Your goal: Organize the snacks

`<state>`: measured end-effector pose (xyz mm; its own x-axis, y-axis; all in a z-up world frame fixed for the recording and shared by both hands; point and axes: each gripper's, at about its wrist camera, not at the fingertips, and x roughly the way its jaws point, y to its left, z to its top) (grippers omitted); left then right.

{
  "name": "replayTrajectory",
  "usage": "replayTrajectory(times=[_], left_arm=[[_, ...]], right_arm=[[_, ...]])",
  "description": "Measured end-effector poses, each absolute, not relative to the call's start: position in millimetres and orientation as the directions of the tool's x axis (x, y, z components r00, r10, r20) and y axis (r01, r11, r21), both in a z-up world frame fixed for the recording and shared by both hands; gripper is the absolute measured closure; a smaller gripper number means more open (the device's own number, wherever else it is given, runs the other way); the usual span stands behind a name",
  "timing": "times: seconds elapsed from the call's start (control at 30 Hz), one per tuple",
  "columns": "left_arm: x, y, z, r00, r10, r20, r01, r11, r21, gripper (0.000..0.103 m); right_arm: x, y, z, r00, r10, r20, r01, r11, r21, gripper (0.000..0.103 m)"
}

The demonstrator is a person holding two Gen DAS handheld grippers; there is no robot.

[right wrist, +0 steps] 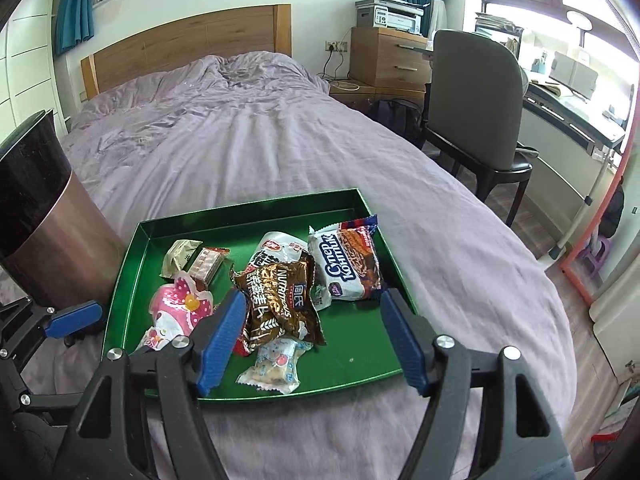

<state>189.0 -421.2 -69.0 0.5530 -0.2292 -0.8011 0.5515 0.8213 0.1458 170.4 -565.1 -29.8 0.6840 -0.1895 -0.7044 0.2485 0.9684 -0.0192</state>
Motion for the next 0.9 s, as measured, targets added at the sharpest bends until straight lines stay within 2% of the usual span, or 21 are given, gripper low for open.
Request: replayTrajectory(times=[0.4,0.63,0.9], left_arm=[[162,-386,-41,0.573,-0.249,-0.781,0.530,0.839,0.121,0.048],[138,-328,-36,0.564,-0.259,-0.784,0.510,0.856,0.085,0.046],[104,-254,-36,0.609,-0.184,-0.772,0.457,0.877,0.151,0.044]], right_arm=[[128,-541,-10,0.693,-0.179,-0.699,0.239,0.971,-0.011,0.000],[107,-517,-9,0.697,-0.139,-0.703,0.212,0.977,0.017,0.000],[86,-468,-16,0.698,-0.072,-0.712,0.165,0.984,0.062,0.000]])
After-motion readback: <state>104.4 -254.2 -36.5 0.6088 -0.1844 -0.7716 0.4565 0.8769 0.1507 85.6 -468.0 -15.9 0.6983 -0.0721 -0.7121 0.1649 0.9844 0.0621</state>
